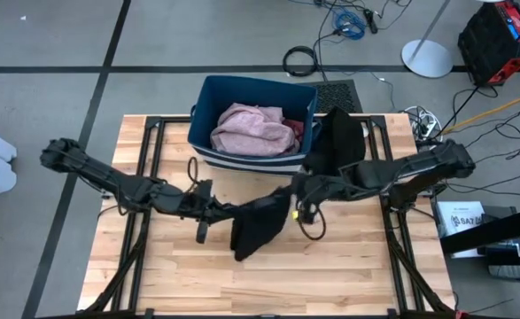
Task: Sort clothes
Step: Put the black boxer into the blue laundry organizer
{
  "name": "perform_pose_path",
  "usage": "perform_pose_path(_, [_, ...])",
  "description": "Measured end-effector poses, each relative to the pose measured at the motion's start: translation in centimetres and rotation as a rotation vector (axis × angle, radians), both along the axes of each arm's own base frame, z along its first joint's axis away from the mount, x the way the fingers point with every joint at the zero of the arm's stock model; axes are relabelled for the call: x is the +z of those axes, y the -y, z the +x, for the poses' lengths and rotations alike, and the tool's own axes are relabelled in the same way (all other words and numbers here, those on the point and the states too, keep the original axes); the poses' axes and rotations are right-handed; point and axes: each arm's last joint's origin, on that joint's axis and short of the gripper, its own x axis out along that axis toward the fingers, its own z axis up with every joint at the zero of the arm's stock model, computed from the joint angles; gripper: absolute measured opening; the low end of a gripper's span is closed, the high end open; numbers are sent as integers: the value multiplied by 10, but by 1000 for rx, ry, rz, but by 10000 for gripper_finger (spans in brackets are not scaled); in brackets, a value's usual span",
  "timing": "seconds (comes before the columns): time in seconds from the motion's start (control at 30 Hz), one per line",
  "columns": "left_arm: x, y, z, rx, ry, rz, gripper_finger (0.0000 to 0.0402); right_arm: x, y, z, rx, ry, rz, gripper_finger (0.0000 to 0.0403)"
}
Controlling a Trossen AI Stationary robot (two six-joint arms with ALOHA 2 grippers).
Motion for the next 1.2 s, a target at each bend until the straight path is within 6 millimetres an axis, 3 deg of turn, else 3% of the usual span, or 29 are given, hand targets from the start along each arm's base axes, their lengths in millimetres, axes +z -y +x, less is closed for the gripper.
perform_pose_path(0.2, [-9, 3, 7, 1, -37, 3, 21, -25, -12, 26, 182, 256, 111, 0])
perform_pose_path(0.37, [-12, 2, 19, 11, -3, 7, 22, -45, -16, 41, 222, 295, 102, 0])
perform_pose_path(0.53, [-23, -1, 31, -40, -27, 2, 22, -51, -18, 51, 243, 325, 87, 0])
perform_pose_path(0.73, [-35, -1, 42, -47, -59, 11, 22, -47, -22, 55, 289, 386, 194, 0])
perform_pose_path(1.2, [-36, -3, 46, -86, -35, 47, 22, -69, -26, 72, 268, 369, 185, 2])
